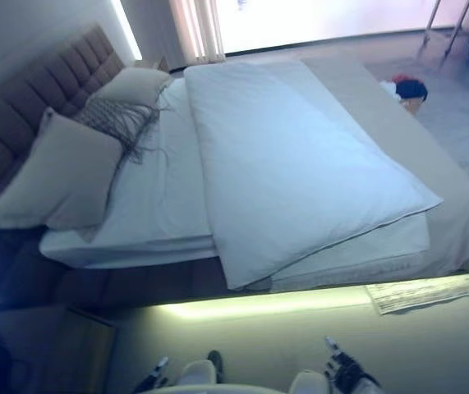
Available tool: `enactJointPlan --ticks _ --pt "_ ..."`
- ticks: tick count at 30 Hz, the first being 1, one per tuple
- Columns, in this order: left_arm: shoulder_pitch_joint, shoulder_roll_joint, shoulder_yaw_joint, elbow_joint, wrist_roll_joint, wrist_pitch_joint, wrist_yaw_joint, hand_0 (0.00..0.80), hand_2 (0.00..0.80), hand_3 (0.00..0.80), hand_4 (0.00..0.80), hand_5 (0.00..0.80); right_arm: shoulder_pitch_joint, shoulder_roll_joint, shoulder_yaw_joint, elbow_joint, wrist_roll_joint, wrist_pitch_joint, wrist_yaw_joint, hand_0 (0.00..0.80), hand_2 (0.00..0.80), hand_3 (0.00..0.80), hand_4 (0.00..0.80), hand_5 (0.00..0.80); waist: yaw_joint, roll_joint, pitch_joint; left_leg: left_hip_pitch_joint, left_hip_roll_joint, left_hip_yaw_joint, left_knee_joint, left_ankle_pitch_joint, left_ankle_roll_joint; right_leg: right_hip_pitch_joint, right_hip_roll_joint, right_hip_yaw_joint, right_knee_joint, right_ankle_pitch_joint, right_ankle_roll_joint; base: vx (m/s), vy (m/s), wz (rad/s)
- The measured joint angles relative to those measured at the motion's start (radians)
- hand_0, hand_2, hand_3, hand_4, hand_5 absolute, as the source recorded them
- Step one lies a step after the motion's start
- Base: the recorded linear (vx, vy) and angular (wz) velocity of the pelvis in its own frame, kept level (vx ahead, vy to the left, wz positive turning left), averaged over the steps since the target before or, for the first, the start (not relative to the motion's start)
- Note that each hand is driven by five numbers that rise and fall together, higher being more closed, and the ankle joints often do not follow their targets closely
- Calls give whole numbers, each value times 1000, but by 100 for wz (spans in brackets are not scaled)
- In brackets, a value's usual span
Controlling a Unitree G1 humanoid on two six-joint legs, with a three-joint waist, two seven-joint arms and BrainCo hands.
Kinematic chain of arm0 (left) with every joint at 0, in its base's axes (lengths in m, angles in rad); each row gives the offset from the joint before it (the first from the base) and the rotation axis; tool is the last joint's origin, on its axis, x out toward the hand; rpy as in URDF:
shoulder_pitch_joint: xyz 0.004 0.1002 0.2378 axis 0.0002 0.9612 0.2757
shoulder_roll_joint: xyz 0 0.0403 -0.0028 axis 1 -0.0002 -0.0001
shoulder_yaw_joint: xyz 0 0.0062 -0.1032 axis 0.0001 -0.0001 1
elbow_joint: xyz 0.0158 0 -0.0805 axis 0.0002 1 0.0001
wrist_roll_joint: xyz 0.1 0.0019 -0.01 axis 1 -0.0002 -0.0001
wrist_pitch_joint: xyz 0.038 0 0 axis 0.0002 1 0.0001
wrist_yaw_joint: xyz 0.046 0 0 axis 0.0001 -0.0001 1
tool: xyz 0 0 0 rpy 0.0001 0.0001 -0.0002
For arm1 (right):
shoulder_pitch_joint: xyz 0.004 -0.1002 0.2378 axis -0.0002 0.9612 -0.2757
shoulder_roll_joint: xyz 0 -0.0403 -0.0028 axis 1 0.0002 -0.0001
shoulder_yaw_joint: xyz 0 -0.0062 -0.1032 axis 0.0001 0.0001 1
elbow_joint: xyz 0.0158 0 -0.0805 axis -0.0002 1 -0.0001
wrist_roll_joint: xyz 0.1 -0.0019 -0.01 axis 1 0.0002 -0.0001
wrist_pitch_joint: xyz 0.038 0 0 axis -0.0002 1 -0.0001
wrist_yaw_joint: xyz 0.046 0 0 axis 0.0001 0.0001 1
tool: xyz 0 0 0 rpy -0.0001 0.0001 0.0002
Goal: Make the bed neatly
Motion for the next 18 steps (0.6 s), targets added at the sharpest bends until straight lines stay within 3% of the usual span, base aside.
enactJointPlan --ticks 3,4,5,10,18 --pt "-2 7 -6 -5 0 0 0 0 0 0 0 0 7 -14 -1 -2 1 -2 32 0 0 0 0 0 15 16 -15 93 12 -1 -64 7 7 56 16 -1 -109 59 15 161 28 5" --pt "-1 3 -11 -4 0 0 1 0 0 0 0 0 13 -25 1 -2 1 -2 41 0 0 0 0 0 19 38 -29 117 25 2 -66 24 -12 58 29 -2 -121 67 26 100 16 -2" --pt "-6 8 -12 -5 0 0 7 0 0 0 0 0 16 -18 1 -2 9 -2 42 0 0 0 0 0 19 31 -36 120 14 10 -70 29 -41 67 15 3 -138 78 35 77 31 -8" --pt "-29 59 -13 -17 0 -2 10 0 0 0 0 0 9 55 12 -16 8 5 71 0 0 0 0 0 22 -19 -49 114 -34 29 -64 12 -15 136 -12 5 -312 176 70 78 60 -4" --pt "-47 21 -14 -27 -1 7 10 0 0 0 0 0 3 17 13 -38 8 7 52 0 0 0 0 0 21 15 -29 70 -30 42 44 -48 -16 171 -11 11 -376 211 71 106 97 -4"
